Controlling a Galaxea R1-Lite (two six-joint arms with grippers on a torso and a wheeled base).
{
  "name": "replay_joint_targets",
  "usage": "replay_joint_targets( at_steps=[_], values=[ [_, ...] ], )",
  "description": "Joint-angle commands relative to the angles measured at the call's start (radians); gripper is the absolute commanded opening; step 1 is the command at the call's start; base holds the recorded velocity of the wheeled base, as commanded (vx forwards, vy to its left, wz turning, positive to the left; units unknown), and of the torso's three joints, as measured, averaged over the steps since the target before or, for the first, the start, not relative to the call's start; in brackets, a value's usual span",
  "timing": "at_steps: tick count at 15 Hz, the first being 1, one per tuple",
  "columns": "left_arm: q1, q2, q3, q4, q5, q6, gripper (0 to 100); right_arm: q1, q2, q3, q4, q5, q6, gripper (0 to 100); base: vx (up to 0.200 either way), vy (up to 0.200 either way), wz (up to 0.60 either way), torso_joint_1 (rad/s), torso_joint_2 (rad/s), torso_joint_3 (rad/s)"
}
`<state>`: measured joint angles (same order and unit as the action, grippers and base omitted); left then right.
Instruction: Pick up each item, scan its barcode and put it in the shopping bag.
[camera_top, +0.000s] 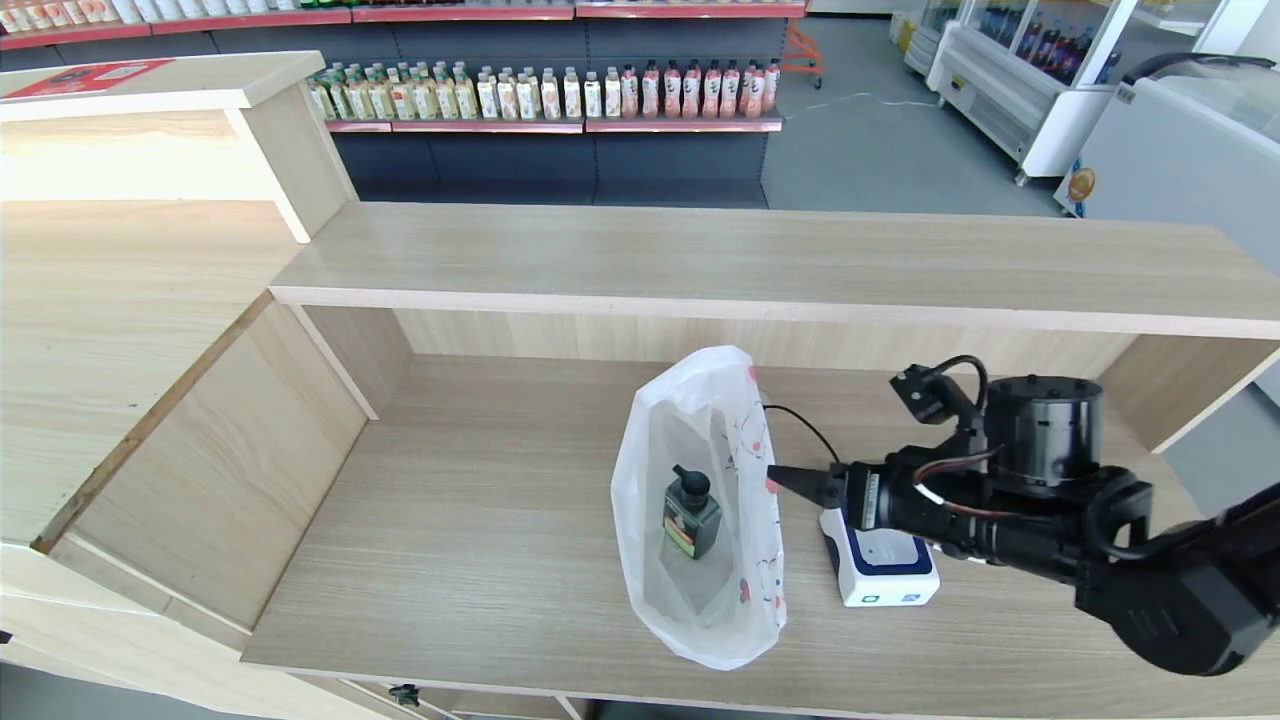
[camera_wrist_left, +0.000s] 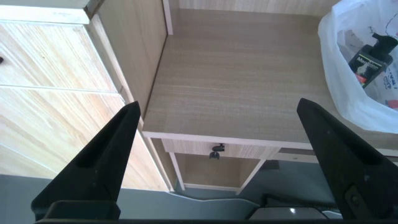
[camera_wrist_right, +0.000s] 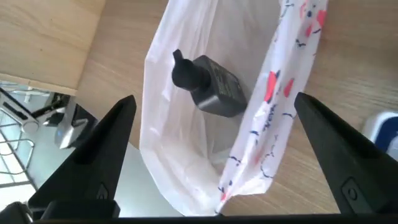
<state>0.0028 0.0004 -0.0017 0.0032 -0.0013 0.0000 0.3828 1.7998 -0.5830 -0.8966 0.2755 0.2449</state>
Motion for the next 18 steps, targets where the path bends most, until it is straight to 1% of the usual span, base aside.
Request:
replay_joint_targets(
  at_steps=[1,2,3,4,5,6,7,8,10,11,12,13,15,16,18],
  values=[
    [0.0,0.0,0.0,0.0,0.0,0.0,100,-0.199,-0.364,0.199,0.146,-0.081,-0.28,100,0.0,0.0,0.0,0.0,0.0,0.0],
    [0.0,0.0,0.0,0.0,0.0,0.0,100,-0.259,-0.413,0.224,0.185,-0.145,-0.342,100,0.0,0.0,0.0,0.0,0.0,0.0],
    [0.0,0.0,0.0,0.0,0.0,0.0,100,-0.311,-0.447,0.236,0.197,-0.236,-0.366,100,0.0,0.0,0.0,0.0,0.0,0.0],
    [0.0,0.0,0.0,0.0,0.0,0.0,100,-0.32,-0.465,0.249,0.2,-0.28,-0.363,100,0.0,0.0,0.0,0.0,0.0,0.0],
    [0.0,0.0,0.0,0.0,0.001,0.0,100,-0.324,-0.527,0.315,0.222,-0.371,-0.337,100,0.0,0.0,0.0,0.0,0.0,0.0],
    [0.0,0.0,0.0,0.0,0.0,0.0,100,-0.326,-0.585,0.373,0.234,-0.406,-0.317,100,0.0,0.0,0.0,0.0,0.0,0.0],
    [0.0,0.0,0.0,0.0,0.0,0.0,100,-0.329,-0.64,0.419,0.237,-0.42,-0.311,100,0.0,0.0,0.0,0.0,0.0,0.0],
    [0.0,0.0,0.0,0.0,0.0,0.0,100,-0.352,-0.685,0.446,0.243,-0.423,-0.311,100,0.0,0.0,0.0,0.0,0.0,0.0],
    [0.0,0.0,0.0,0.0,0.0,0.0,100,-0.4,-0.754,0.469,0.275,-0.421,-0.311,100,0.0,0.0,0.0,0.0,0.0,0.0],
    [0.0,0.0,0.0,0.0,0.0,0.0,100,-0.427,-0.804,0.48,0.317,-0.42,-0.309,100,0.0,0.0,0.0,0.0,0.0,0.0],
    [0.0,0.0,0.0,0.0,0.001,0.002,100,-0.43,-0.812,0.482,0.323,-0.418,-0.309,100,0.0,0.0,0.0,0.0,0.0,0.0],
    [0.0,0.0,0.0,0.0,0.0,0.0,100,-0.435,-0.901,0.491,0.412,-0.418,-0.289,100,0.0,0.0,0.0,0.0,0.0,0.0],
    [0.0,0.0,0.0,0.0,0.001,0.0,100,-0.435,-0.985,0.48,0.505,-0.415,-0.289,100,0.0,0.0,0.0,0.0,0.0,0.0],
    [0.0,0.0,0.0,0.0,0.0,0.0,100,-0.433,-1.01,0.473,0.535,-0.415,-0.289,100,0.0,0.0,0.0,0.0,0.0,0.0],
    [0.0,0.0,0.0,0.0,0.001,-0.002,100,-0.435,-1.03,0.465,0.551,-0.417,-0.289,100,0.0,0.0,0.0,0.0,0.0,0.0]
  ],
)
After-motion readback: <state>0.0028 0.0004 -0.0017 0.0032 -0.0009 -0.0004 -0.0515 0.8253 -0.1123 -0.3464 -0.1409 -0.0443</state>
